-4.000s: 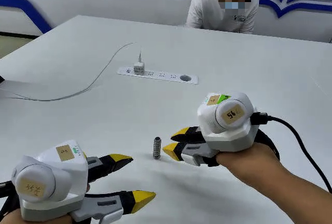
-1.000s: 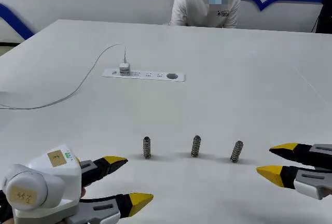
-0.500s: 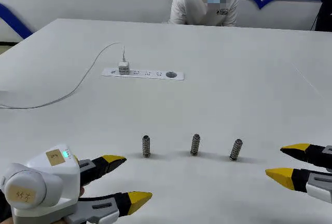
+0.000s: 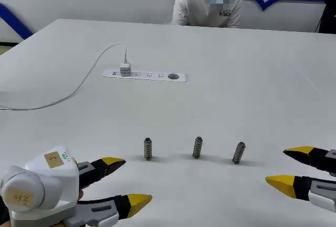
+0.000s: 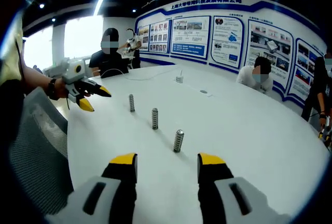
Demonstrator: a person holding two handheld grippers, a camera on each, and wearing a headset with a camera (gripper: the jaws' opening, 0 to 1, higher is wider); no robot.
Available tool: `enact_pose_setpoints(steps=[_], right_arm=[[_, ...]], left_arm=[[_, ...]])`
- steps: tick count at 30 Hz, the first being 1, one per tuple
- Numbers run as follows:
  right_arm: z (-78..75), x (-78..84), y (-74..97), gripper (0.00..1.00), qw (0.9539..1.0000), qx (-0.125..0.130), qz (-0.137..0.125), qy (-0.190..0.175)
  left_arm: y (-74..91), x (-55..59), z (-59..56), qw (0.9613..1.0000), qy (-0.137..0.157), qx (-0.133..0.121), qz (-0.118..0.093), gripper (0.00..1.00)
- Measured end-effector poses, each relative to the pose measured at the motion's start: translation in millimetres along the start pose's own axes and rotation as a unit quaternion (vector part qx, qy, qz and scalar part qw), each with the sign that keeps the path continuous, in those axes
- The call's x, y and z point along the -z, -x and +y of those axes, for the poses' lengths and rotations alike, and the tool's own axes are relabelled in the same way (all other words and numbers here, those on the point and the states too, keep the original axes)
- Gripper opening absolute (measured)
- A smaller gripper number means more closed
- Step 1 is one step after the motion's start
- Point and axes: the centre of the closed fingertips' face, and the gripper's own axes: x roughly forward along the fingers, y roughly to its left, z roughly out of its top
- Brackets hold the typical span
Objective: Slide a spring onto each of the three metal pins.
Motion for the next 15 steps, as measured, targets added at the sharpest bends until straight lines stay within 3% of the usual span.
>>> enact_pose_setpoints(steps=[15], right_arm=[[5.8,2.8,-3.8,0.53,1.0000,-0.009,-0.002,0.003]], left_arm=[[-0.5,0.7,0.6,1.0000,0.002,-0.001,-0.001,0.56]])
